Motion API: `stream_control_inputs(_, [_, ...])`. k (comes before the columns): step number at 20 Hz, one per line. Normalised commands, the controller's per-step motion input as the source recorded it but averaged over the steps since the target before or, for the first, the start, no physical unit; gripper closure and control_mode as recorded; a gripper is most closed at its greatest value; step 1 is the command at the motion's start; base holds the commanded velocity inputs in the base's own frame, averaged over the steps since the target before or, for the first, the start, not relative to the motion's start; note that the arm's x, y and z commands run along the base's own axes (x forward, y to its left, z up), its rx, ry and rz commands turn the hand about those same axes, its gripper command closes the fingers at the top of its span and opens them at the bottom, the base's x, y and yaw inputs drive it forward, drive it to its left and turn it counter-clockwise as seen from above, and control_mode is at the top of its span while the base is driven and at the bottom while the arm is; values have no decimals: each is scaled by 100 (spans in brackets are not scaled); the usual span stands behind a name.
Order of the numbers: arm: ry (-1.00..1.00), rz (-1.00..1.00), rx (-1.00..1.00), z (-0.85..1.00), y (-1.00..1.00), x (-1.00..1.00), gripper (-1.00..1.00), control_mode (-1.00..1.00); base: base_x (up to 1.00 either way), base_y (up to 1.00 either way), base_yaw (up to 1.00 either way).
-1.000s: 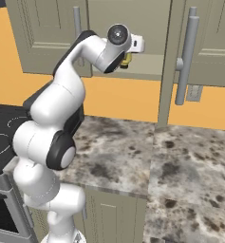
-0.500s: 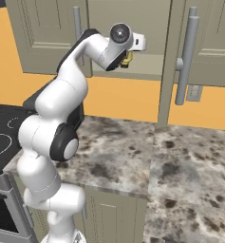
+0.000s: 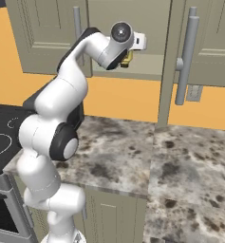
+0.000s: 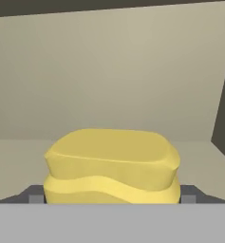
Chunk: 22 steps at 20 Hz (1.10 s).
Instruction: The dining table condiment station is running low on mustard. Refill the condiment station by opening the cabinet and taking the mustard from the cabinet and placing it on the dining table.
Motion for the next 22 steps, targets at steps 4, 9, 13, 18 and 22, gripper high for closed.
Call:
stream_control_inputs(4, [-13, 0, -4, 0, 19, -84, 100, -100, 0, 0, 0])
stream_control_inputs(9, [-18, 0, -17, 0, 59, -100, 100, -100, 0, 0, 0])
stream_control_inputs(13, [-3, 0, -27, 0, 82, -100, 100, -100, 0, 0, 0])
stream_control_inputs(18, [0, 0, -13, -10, 53, -100, 100, -100, 0, 0, 0])
stream_control_inputs(22, [0, -1, 3, -19, 21, -100, 100, -100, 0, 0, 0])
